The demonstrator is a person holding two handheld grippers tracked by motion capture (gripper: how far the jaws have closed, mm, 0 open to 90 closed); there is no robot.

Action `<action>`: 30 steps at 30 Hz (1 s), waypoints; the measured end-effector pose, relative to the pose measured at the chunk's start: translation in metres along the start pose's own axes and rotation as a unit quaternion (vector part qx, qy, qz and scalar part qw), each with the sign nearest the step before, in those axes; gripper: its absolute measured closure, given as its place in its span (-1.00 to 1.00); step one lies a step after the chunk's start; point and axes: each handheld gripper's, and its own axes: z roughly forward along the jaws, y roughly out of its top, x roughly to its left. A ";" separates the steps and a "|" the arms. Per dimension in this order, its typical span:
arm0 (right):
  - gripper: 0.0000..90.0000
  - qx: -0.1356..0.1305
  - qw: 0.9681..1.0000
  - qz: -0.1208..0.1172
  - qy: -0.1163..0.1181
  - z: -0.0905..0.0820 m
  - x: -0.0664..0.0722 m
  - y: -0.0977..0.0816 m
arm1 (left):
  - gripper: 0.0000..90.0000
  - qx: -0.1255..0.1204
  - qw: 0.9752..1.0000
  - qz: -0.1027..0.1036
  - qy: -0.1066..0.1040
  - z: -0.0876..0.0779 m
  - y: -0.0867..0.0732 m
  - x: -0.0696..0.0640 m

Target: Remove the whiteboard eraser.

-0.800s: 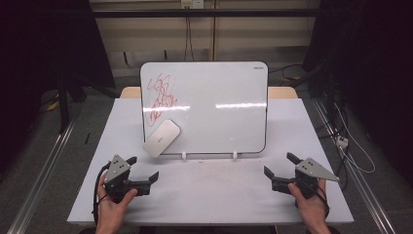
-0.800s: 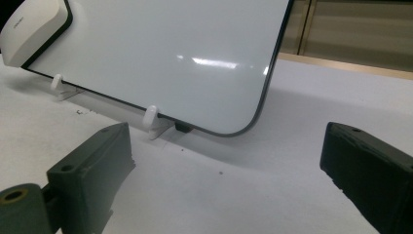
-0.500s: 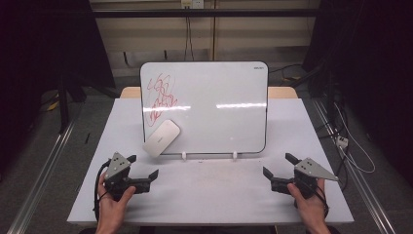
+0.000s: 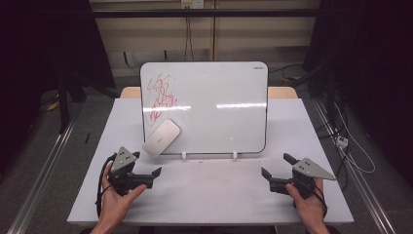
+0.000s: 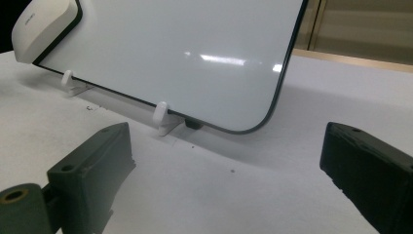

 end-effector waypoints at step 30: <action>-0.89 0.007 1.000 -0.007 0.011 0.006 0.004 0.001 | -0.82 0.035 0.993 0.096 0.064 0.041 0.052 0.005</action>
